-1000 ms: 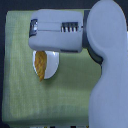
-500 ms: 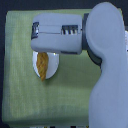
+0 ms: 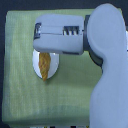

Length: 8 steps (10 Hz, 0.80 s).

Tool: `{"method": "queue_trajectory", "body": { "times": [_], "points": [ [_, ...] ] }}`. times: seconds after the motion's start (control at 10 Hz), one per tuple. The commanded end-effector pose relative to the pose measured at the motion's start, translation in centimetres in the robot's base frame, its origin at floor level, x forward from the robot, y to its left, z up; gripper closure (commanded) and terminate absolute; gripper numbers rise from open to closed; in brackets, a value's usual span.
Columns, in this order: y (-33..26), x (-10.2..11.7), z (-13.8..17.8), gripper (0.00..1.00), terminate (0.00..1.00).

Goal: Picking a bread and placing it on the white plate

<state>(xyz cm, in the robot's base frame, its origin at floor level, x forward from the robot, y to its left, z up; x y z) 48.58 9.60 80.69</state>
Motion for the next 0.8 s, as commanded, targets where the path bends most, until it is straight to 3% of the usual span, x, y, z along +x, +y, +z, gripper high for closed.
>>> {"method": "queue_trajectory", "body": {
  "times": [0.0,0.5,0.7],
  "points": [
    [0.4,-0.2,-0.5,0.0,0.0],
    [0.0,0.3,-0.2,0.0,0.0],
    [-0.6,1.3,1.6,0.0,0.0]
  ]
}}
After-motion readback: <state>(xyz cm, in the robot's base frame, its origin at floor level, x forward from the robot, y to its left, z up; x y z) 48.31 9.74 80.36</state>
